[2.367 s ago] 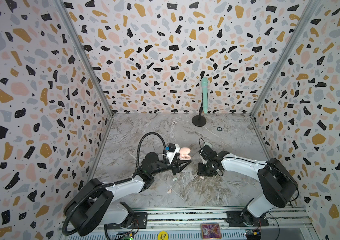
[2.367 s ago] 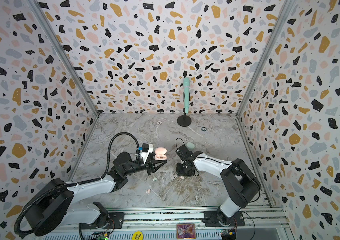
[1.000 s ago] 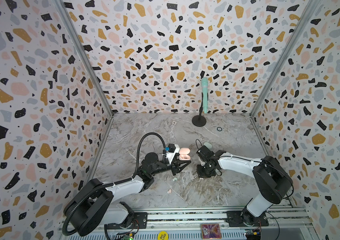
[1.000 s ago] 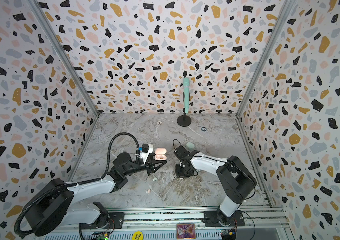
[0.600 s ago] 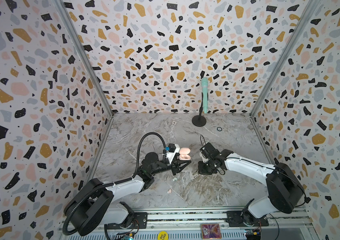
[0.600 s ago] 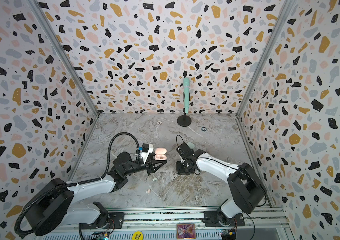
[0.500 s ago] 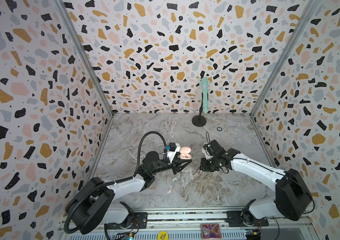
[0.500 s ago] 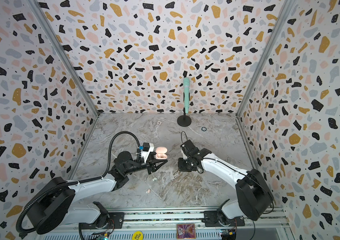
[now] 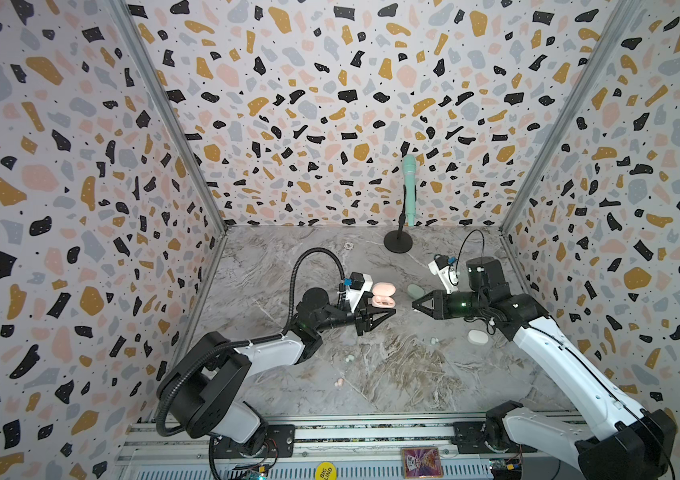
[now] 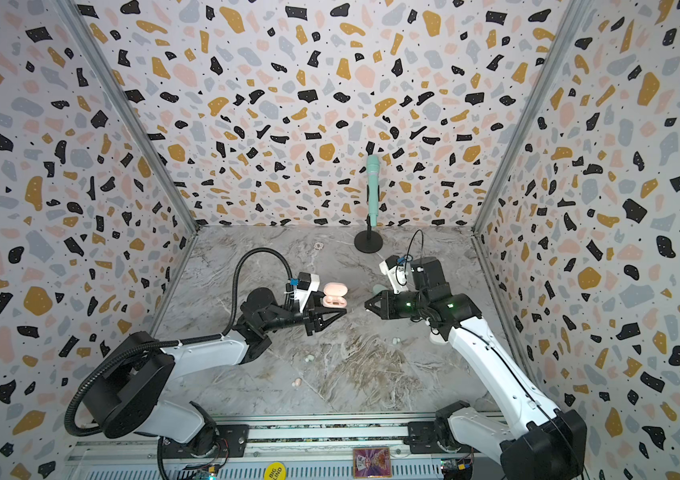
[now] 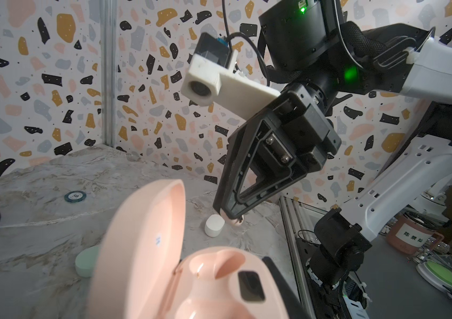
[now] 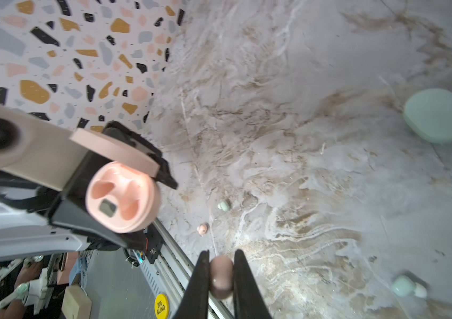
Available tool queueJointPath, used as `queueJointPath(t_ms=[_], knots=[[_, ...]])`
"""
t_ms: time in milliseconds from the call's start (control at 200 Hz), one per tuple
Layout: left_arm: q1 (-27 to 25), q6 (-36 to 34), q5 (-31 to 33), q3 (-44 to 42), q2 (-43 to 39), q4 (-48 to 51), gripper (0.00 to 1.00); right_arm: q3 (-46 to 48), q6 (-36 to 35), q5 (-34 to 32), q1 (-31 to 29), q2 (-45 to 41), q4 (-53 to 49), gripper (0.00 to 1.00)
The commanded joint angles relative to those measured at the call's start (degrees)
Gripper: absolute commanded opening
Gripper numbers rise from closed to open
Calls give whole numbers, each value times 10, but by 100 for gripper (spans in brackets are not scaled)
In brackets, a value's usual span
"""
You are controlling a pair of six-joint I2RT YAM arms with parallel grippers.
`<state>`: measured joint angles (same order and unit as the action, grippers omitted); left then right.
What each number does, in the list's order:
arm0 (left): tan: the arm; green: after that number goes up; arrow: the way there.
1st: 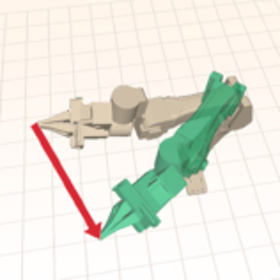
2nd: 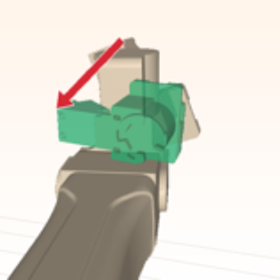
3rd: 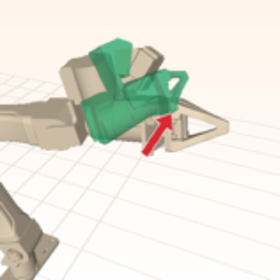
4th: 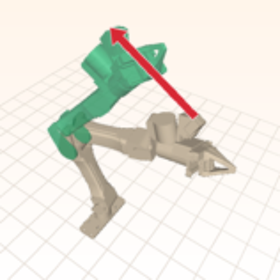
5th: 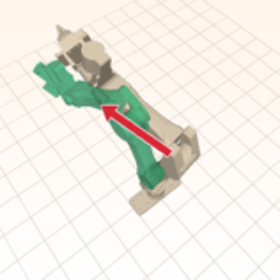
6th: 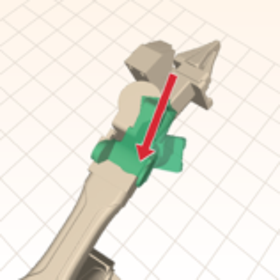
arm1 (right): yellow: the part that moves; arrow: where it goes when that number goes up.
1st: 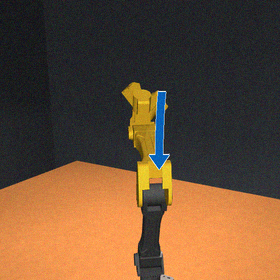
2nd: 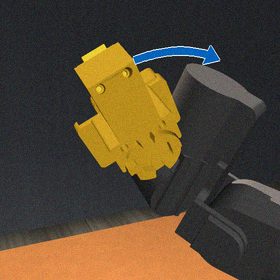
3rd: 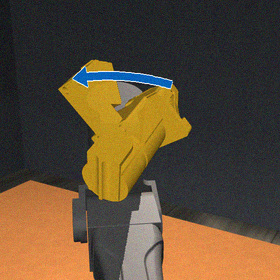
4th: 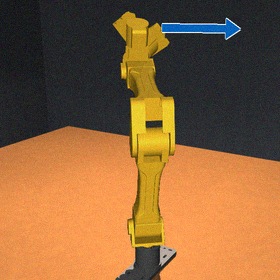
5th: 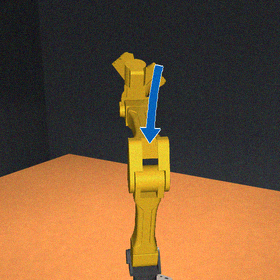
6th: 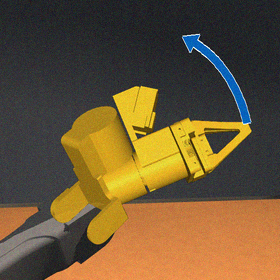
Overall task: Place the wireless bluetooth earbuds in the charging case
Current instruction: 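Lift the pink earbud with the right gripper toward the open pink case, then push the pink earbud into the case slot with the right gripper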
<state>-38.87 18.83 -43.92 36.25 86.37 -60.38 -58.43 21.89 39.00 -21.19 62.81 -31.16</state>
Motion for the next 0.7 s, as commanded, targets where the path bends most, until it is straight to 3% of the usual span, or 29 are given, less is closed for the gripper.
queueJointPath(t_ms=[0,155,335,691], knots=[[-18,9,-39,21,17,-73,12,-24,-55,109,28,-27,-35,13],[-37,75,-46,21,61,-196,12,-33,-66,193,49,-52,-39,13],[-52,165,-48,35,131,-350,12,-43,-81,228,49,-58,-55,13],[-70,159,-51,45,139,-349,11,-23,-67,221,21,-54,-28,13]])
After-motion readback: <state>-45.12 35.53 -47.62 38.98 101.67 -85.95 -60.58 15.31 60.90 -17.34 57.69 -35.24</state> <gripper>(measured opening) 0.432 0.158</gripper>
